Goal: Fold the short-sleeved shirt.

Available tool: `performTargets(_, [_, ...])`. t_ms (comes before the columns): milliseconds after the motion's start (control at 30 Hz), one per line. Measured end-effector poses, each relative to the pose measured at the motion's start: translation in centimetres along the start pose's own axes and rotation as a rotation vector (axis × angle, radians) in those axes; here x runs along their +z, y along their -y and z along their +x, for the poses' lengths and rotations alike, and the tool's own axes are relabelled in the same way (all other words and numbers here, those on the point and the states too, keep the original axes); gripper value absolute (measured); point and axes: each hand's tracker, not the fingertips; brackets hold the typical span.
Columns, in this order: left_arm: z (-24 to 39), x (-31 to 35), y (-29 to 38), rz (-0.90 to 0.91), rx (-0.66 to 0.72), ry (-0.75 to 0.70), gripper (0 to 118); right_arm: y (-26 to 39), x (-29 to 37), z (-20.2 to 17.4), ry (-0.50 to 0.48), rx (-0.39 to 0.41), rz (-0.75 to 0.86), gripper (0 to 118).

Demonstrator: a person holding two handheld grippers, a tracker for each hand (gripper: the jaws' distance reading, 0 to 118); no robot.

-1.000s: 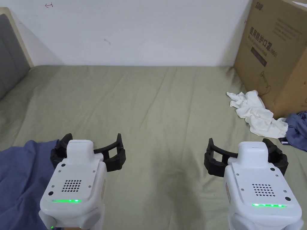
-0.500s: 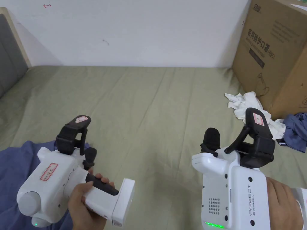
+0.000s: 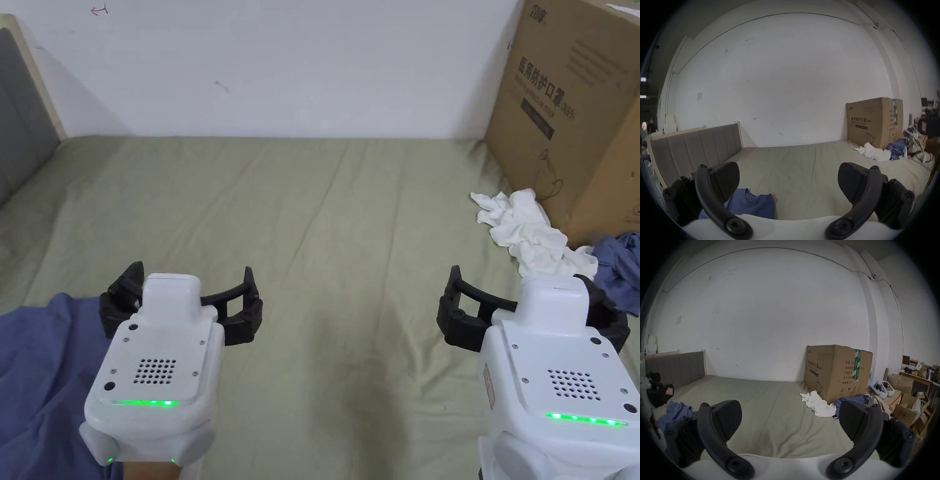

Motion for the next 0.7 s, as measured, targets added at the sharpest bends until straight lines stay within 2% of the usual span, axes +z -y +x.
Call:
performTargets(267, [-0.6,0.0,-0.1,-0.003,0.053,-0.002,118,0.1,0.3,-0.4,-0.008,0.024,-0.004,118])
performTargets(700, [-1.4,0.3,-0.3,0.009,0.084,-0.016,118,0.1,0.3,-0.4,-0.026,0.014,-0.033,118])
